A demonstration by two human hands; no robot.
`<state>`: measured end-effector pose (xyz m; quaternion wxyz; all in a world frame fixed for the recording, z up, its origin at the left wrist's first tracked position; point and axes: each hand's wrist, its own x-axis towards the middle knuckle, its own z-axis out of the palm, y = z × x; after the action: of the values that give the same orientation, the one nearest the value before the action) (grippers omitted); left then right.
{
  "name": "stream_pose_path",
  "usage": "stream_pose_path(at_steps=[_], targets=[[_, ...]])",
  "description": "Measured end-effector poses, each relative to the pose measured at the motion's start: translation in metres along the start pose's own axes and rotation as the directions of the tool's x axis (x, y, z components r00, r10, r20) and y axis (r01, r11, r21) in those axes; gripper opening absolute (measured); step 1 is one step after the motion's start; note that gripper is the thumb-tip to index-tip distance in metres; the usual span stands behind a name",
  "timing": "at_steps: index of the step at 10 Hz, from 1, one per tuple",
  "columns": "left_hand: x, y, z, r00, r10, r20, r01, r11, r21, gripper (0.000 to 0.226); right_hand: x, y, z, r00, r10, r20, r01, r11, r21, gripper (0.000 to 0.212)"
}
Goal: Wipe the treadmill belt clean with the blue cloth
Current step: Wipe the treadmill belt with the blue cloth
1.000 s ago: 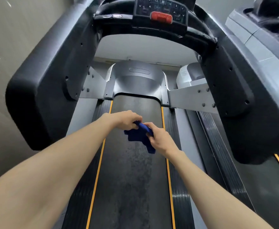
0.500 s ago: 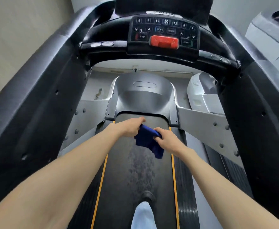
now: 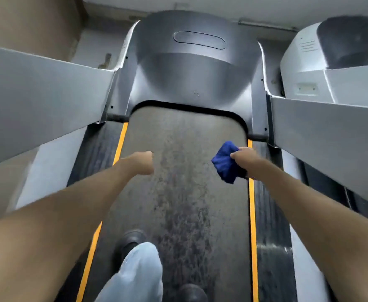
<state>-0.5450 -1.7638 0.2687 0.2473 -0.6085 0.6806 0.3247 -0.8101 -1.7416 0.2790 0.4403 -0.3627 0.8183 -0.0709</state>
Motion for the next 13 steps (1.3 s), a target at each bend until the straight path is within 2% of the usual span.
stream_pose_path(at_steps=[1, 2, 3, 4, 5, 6, 7, 8, 9, 10, 11, 12, 13], targets=[[0.067, -0.014, 0.025, 0.998, 0.024, 0.055, -0.018, 0.995, -0.094, 0.046, 0.049, 0.010, 0.041, 0.998, 0.063, -0.008, -0.061, 0.989, 0.136, 0.010], [0.115, -0.031, 0.014, 0.998, -0.021, 0.053, 0.026, 0.994, -0.105, 0.042, 0.102, -0.004, 0.088, 0.993, 0.113, -0.029, -0.096, 0.933, 0.346, 0.011], [0.193, -0.045, 0.014, 0.991, -0.093, -0.100, 0.083, 0.991, -0.102, 0.041, 0.163, -0.031, 0.111, 0.962, -0.009, -0.273, 0.123, 0.906, 0.405, 0.036], [0.263, -0.051, 0.026, 0.973, -0.142, -0.181, 0.120, 0.984, -0.130, 0.046, 0.226, -0.057, 0.117, 0.835, -0.298, -0.463, 0.446, 0.859, 0.250, 0.051], [0.317, -0.054, 0.037, 0.894, -0.063, -0.444, 0.074, 0.997, 0.009, 0.042, 0.289, -0.051, 0.137, 0.660, -0.565, -0.495, 0.661, 0.750, 0.026, 0.053], [0.340, -0.060, 0.050, 0.760, 0.132, -0.636, 0.057, 0.962, 0.268, 0.040, 0.328, -0.019, 0.180, 0.649, -0.708, -0.277, 0.631, 0.705, -0.324, 0.050], [0.344, -0.079, 0.056, 0.808, 0.179, -0.561, -0.006, 0.955, 0.296, 0.060, 0.337, -0.019, 0.189, 0.653, -0.702, -0.284, 0.536, 0.694, -0.481, 0.058], [0.335, -0.095, 0.043, 0.872, 0.163, -0.462, -0.085, 0.979, 0.184, 0.060, 0.354, -0.043, 0.174, 0.768, -0.619, -0.162, 0.451, 0.704, -0.549, 0.064], [0.329, -0.110, 0.047, 0.850, 0.053, -0.524, -0.019, 0.997, 0.070, 0.052, 0.362, -0.056, 0.182, 0.797, -0.583, -0.157, 0.426, 0.727, -0.538, 0.061], [0.327, -0.111, 0.065, 0.904, -0.009, -0.427, -0.015, 0.999, -0.052, 0.072, 0.351, -0.065, 0.218, 0.702, -0.664, -0.258, 0.502, 0.718, -0.483, 0.059], [0.329, -0.111, 0.066, 0.912, -0.012, -0.410, -0.031, 0.995, -0.099, 0.078, 0.322, -0.082, 0.277, 0.467, -0.884, -0.033, 0.744, 0.413, -0.526, 0.062], [0.328, -0.110, 0.068, 0.903, -0.021, -0.428, -0.018, 0.996, -0.088, 0.080, 0.321, -0.093, 0.293, 0.201, -0.951, 0.236, 0.800, 0.020, -0.600, 0.055], [0.327, -0.107, 0.075, 0.880, -0.049, -0.473, -0.021, 0.990, -0.141, 0.078, 0.354, -0.093, 0.263, 0.320, -0.944, -0.083, 0.664, 0.286, -0.691, 0.049]])
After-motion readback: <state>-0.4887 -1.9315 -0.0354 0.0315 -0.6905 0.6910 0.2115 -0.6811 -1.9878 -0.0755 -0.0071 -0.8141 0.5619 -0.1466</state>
